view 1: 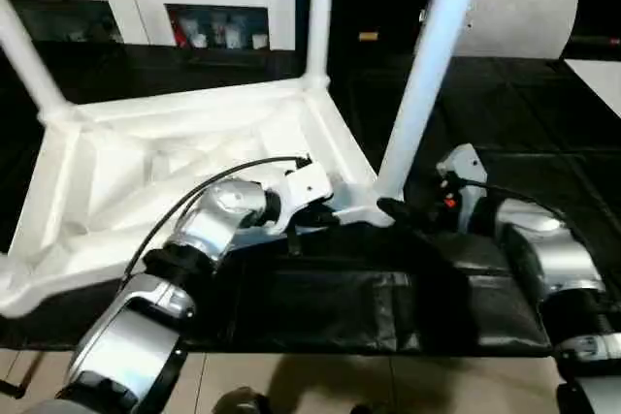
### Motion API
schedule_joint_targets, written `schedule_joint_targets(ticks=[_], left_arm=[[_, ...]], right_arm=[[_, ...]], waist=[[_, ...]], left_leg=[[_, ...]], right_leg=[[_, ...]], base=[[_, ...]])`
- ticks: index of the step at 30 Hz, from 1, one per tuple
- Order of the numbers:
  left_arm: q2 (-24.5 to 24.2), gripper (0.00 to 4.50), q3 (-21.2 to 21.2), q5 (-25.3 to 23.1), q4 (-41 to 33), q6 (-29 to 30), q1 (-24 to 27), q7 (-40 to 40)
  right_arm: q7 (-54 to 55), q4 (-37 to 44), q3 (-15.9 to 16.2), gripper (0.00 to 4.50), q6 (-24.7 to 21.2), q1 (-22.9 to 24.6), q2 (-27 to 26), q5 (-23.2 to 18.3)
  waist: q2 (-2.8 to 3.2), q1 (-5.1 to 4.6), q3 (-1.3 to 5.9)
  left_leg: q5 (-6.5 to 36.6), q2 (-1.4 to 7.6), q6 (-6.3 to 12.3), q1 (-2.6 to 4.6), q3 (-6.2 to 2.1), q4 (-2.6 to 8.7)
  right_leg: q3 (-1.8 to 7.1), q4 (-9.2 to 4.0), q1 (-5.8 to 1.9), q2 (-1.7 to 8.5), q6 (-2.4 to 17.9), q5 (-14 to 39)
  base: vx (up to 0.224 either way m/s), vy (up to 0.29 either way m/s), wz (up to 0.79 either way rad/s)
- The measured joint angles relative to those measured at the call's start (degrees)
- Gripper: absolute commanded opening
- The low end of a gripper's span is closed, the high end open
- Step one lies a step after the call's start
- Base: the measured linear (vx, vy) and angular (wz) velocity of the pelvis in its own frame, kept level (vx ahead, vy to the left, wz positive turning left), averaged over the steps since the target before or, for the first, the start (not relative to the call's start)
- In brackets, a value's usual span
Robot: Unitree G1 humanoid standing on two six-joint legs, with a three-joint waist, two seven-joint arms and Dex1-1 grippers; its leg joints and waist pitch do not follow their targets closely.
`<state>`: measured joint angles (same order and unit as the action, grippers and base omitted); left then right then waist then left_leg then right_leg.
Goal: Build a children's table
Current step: Rotate leg to tighten
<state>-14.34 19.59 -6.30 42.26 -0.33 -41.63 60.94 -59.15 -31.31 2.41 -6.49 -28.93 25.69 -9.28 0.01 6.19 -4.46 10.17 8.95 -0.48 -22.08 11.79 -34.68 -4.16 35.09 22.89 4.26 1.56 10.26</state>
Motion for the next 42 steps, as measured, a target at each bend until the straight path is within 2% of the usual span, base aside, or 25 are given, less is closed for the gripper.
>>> schedule_joint_targets(ticks=[3, 7, 10, 31, 32, 38, 42], left_arm=[[-1.5, 0.0, 1.1, 1.2, -2.4, -1.3, 1.3, 5.1], [-3.0, 0.0, 1.9, 1.7, -4.1, -2.1, 2.1, 9.8], [-3.7, 0.0, 2.8, 2.3, -6.5, -2.2, 3.2, 12.4], [-4.8, 0.0, 3.2, 2.9, -10.0, -0.7, 4.8, 14.6], [-4.9, 0.0, 3.2, 3.1, -10.1, -0.6, 4.9, 14.6], [-4.4, 0.0, 2.4, 4.3, -11.5, 3.2, 5.2, 14.8], [-3.3, 0.0, 1.5, 3.3, -10.5, 4.7, 5.0, 11.6]], right_arm=[[-5.0, 1.7, 0.9, 4.43, 0.9, 0.3, 2.6, -0.2], [-10.4, 3.9, 2.6, 4.43, 1.2, 0.7, 3.1, -1.8], [-14.0, 4.4, 3.1, 4.15, 0.8, 1.6, 3.2, -2.7], [-19.7, 8.5, 4.8, 2.44, -4.4, 4.1, 4.2, -5.5], [-19.7, 8.7, 4.8, 2.23, -4.6, 4.2, 4.2, -5.7], [-18.1, 11.2, 4.0, 2.07, -7.2, 5.2, 3.4, -6.4], [-12.5, 12.0, 2.9, 2.07, -8.6, 6.1, 1.5, -5.8]], waist=[[-0.01, 0.71, -0.01], [-0.02, 1.56, -0.01], [-0.06, 2.16, -0.03], [-0.12, 2.06, -0.07], [-0.12, 2.05, -0.07], [-0.12, 1.96, -0.07], [-0.1, 1.69, -0.06]], left_leg=[[0.0, 0.0, 0.0, -0.05, 0.0, 0.01], [0.0, 0.01, 0.0, -0.05, 0.0, 0.0], [0.0, 0.01, 0.01, -0.08, 0.02, -0.04], [0.0, 0.01, 0.01, -0.08, 0.03, -0.02], [0.0, 0.01, 0.01, -0.08, 0.03, -0.02], [0.0, 0.01, 0.01, -0.04, 0.03, 0.07], [0.0, 0.01, 0.0, 0.04, 0.03, 0.07]], right_leg=[[-0.01, -0.03, 0.01, 0.0, 0.0, 0.0], [-0.02, -0.03, 0.0, 0.01, 0.0, 0.0], [-0.02, -0.05, -0.01, 0.04, 0.0, 0.0], [-0.01, -0.06, 0.0, 0.04, -0.1, 0.1], [-0.01, -0.06, 0.0, 0.04, -0.1, 0.1], [-0.01, -0.06, 0.03, 0.04, -0.2, 0.1], [-0.01, -0.05, 0.0, 0.04, -0.4, 0.2]], base=[[0.0, 0.0, 0.0], [0.0, 0.0, 0.0], [0.0, 0.0, 0.0], [0.0, 0.0, 0.0], [0.0, 0.0, 0.0], [0.0, 0.0, 0.0], [0.0, 0.0, 0.0]])
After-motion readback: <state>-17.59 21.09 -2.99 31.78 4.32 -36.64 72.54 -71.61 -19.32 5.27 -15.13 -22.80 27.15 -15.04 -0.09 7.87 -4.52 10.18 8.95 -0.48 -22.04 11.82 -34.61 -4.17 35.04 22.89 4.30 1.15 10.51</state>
